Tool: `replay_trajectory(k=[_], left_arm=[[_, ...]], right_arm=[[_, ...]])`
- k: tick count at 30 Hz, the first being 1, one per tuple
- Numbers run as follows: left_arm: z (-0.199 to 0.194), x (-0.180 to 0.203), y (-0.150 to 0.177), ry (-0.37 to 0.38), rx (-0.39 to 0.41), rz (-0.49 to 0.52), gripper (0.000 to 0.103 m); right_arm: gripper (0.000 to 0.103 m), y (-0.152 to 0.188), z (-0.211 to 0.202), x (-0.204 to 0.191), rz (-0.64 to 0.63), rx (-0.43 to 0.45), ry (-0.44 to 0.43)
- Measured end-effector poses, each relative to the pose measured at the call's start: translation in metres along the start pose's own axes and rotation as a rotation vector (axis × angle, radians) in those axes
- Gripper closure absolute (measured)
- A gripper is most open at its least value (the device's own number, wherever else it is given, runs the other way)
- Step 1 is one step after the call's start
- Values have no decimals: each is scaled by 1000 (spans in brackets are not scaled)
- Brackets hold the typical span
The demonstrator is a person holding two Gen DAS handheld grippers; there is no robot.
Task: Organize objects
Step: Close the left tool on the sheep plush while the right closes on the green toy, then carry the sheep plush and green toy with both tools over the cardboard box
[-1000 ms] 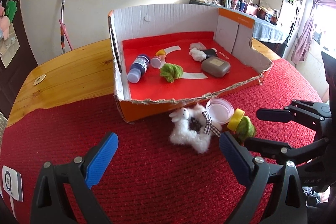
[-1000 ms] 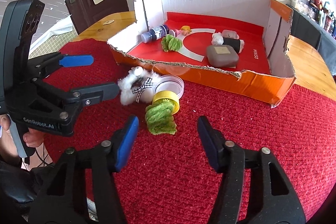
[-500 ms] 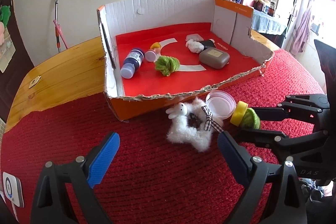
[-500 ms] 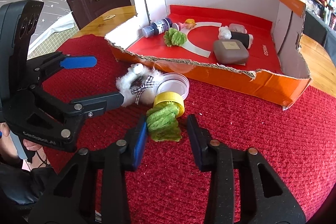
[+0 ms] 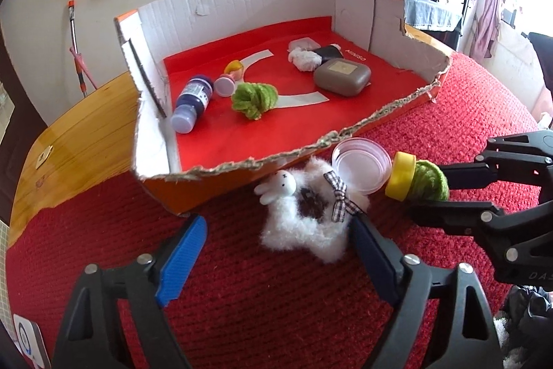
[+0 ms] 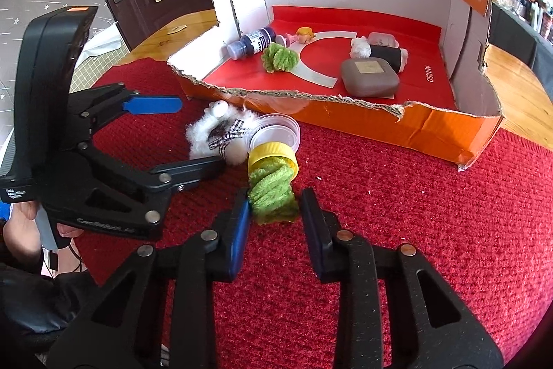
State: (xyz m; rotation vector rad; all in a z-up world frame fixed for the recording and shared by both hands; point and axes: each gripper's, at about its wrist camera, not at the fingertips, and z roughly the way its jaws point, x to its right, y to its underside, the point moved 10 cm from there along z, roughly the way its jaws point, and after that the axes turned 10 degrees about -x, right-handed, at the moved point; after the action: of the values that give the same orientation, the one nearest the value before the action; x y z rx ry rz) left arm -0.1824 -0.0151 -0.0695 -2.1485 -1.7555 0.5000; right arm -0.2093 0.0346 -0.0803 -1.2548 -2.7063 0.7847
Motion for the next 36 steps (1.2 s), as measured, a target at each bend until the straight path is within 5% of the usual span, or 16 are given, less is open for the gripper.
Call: replay_trajectory(k=[7,13,36], left_arm=[[-3,13,-2,26,11,55,48],[-7,19,1,48,17,63,61],[-31,8,19,109,50,-66,63]], right_arm=[[76,-5,1,0,3,3,-11],[80,-5,4,-1,6,-1,-12],[81,5,-19,-2,29,38,-36]])
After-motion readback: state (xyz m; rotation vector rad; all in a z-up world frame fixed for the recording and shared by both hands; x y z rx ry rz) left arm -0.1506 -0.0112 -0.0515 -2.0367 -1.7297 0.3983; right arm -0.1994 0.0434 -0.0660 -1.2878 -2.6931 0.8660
